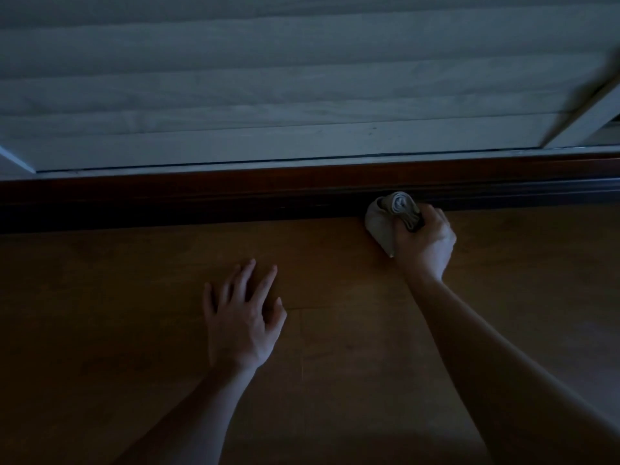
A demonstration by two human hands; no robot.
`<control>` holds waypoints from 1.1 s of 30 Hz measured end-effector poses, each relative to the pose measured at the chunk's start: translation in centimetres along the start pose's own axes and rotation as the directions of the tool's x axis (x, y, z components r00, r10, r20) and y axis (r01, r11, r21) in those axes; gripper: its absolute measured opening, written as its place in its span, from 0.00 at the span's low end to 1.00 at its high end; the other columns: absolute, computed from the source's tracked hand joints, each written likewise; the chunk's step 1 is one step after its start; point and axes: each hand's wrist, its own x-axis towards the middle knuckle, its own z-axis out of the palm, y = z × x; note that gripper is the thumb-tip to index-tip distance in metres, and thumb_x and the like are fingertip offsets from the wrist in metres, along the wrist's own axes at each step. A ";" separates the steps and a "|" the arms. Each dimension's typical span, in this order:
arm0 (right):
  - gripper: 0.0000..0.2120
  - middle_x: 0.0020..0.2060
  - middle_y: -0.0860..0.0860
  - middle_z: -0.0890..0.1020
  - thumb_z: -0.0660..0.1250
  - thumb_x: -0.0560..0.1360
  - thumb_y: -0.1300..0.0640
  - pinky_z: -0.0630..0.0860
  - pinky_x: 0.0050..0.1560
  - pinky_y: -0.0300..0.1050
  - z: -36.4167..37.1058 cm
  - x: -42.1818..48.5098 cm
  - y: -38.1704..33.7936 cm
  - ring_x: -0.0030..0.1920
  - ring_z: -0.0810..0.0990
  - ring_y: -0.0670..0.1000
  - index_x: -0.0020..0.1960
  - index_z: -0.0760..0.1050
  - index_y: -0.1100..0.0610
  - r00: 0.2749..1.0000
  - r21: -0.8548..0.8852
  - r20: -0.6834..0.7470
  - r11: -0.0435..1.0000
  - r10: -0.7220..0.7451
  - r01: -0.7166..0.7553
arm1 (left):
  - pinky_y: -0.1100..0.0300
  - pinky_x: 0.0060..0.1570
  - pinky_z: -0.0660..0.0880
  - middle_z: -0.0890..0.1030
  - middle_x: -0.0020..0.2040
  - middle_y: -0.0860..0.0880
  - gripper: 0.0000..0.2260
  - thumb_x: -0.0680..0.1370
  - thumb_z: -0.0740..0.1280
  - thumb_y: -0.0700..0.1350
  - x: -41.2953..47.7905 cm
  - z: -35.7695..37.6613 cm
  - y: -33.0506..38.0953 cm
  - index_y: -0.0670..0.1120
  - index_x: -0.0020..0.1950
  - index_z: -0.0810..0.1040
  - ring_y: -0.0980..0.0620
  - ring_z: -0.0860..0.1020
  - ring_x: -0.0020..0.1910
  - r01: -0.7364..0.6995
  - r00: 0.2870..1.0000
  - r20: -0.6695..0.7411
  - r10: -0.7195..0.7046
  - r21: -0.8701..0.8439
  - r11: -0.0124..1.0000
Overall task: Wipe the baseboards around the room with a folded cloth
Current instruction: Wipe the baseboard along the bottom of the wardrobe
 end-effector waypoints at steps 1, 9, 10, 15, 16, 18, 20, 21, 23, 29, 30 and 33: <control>0.06 0.45 0.50 0.78 0.69 0.75 0.58 0.63 0.41 0.34 0.0 0.0 0.1 0.43 0.70 0.44 0.50 0.79 0.58 1.000 0.004 -0.016 1.000 0.021 -0.021 | 0.33 0.74 0.55 0.65 0.78 0.50 0.26 0.79 0.52 0.64 0.0 0.1 0.0 0.61 0.76 0.66 0.46 0.61 0.76 -0.001 1.000 -0.004 0.001 0.001 1.000; 0.07 0.45 0.50 0.79 0.70 0.74 0.57 0.62 0.39 0.36 1.0 -0.7 -0.8 0.43 0.73 0.45 0.50 0.79 0.59 0.999 0.019 -0.035 0.999 0.031 -0.030 | 0.33 0.74 0.55 0.65 0.78 0.51 0.25 0.79 0.52 0.64 0.0 0.4 -0.2 0.62 0.76 0.67 0.46 0.62 0.75 -0.004 1.000 -0.020 0.004 0.016 1.000; 0.07 0.46 0.51 0.80 0.70 0.74 0.57 0.63 0.42 0.36 1.1 -0.9 -1.1 0.44 0.74 0.46 0.51 0.80 0.59 0.996 0.027 -0.062 0.997 0.067 -0.066 | 0.34 0.74 0.55 0.65 0.78 0.51 0.25 0.79 0.53 0.63 0.0 0.4 -0.1 0.61 0.75 0.67 0.46 0.62 0.75 -0.006 1.000 -0.026 0.007 0.018 1.000; 0.07 0.46 0.52 0.79 0.69 0.75 0.58 0.66 0.43 0.40 3.9 -3.7 -4.7 0.44 0.76 0.49 0.51 0.80 0.59 1.000 0.060 0.031 0.998 0.003 -0.005 | 0.34 0.74 0.55 0.66 0.77 0.50 0.25 0.78 0.55 0.63 0.0 0.5 -0.2 0.61 0.75 0.67 0.47 0.61 0.75 -0.014 0.998 -0.056 0.015 0.018 1.000; 0.07 0.46 0.52 0.79 0.69 0.74 0.59 0.66 0.42 0.40 4.6 -4.3 -5.5 0.44 0.77 0.50 0.51 0.80 0.59 0.999 0.067 0.049 0.998 -0.017 0.013 | 0.34 0.74 0.55 0.66 0.77 0.50 0.25 0.78 0.56 0.63 0.0 0.5 -0.2 0.61 0.75 0.67 0.47 0.61 0.75 -0.013 0.998 -0.060 0.014 0.015 1.000; 0.08 0.45 0.52 0.79 0.69 0.74 0.58 0.67 0.41 0.41 6.0 -5.6 -7.2 0.43 0.77 0.51 0.51 0.80 0.60 0.995 0.090 0.081 0.995 -0.060 0.052 | 0.35 0.75 0.54 0.66 0.77 0.50 0.25 0.78 0.56 0.62 0.0 0.4 -0.1 0.60 0.75 0.67 0.47 0.61 0.75 -0.018 0.998 -0.062 0.018 0.003 1.000; 0.12 0.44 0.50 0.77 0.67 0.74 0.52 0.69 0.40 0.41 7.3 -6.8 -8.8 0.42 0.75 0.49 0.51 0.79 0.60 0.984 0.153 0.129 0.983 -0.123 0.103 | 0.35 0.75 0.52 0.67 0.77 0.50 0.25 0.77 0.57 0.62 -0.1 0.4 -0.1 0.60 0.75 0.68 0.47 0.61 0.76 -0.027 0.998 -0.065 0.026 -0.009 1.000; 0.15 0.43 0.47 0.75 0.65 0.73 0.48 0.68 0.39 0.40 7.9 -7.3 -9.7 0.41 0.74 0.47 0.50 0.79 0.60 0.978 0.185 0.146 0.975 -0.147 0.119 | 0.35 0.75 0.52 0.67 0.77 0.50 0.25 0.77 0.58 0.61 -0.1 0.4 -0.2 0.59 0.74 0.68 0.47 0.61 0.76 -0.030 0.997 -0.069 0.029 -0.017 0.999; 0.21 0.42 0.46 0.74 0.61 0.71 0.42 0.65 0.37 0.37 8.8 -8.0 -10.7 0.40 0.72 0.44 0.49 0.78 0.59 0.970 0.222 0.163 0.965 -0.178 0.140 | 0.35 0.75 0.53 0.68 0.76 0.50 0.25 0.77 0.59 0.61 -0.1 0.3 -0.3 0.59 0.74 0.69 0.47 0.61 0.75 -0.035 0.997 -0.068 0.033 -0.025 0.999; 0.12 0.43 0.51 0.78 0.68 0.72 0.52 0.71 0.38 0.41 8.1 -6.7 -9.0 0.40 0.75 0.47 0.50 0.79 0.60 0.963 0.190 0.151 0.963 -0.223 0.193 | 0.34 0.74 0.54 0.67 0.77 0.51 0.25 0.77 0.58 0.61 -0.1 -0.1 -0.2 0.59 0.74 0.69 0.48 0.61 0.76 -0.030 0.999 -0.043 0.027 -0.057 0.998; 0.09 0.43 0.52 0.78 0.69 0.72 0.55 0.70 0.39 0.41 7.6 -6.1 -8.2 0.40 0.75 0.48 0.50 0.79 0.60 0.966 0.166 0.136 0.967 -0.218 0.195 | 0.35 0.75 0.54 0.66 0.77 0.51 0.25 0.78 0.58 0.62 -0.1 -0.1 -0.3 0.60 0.74 0.69 0.48 0.60 0.76 -0.024 0.999 -0.029 0.022 -0.063 0.998; 0.07 0.44 0.53 0.79 0.70 0.73 0.60 0.68 0.42 0.40 5.7 -4.3 -5.7 0.41 0.73 0.46 0.50 0.79 0.60 0.977 0.092 0.100 0.980 -0.188 0.179 | 0.35 0.75 0.54 0.65 0.78 0.51 0.25 0.78 0.55 0.62 0.0 -0.3 -0.3 0.61 0.75 0.67 0.48 0.60 0.77 -0.009 1.000 0.007 0.009 -0.060 0.998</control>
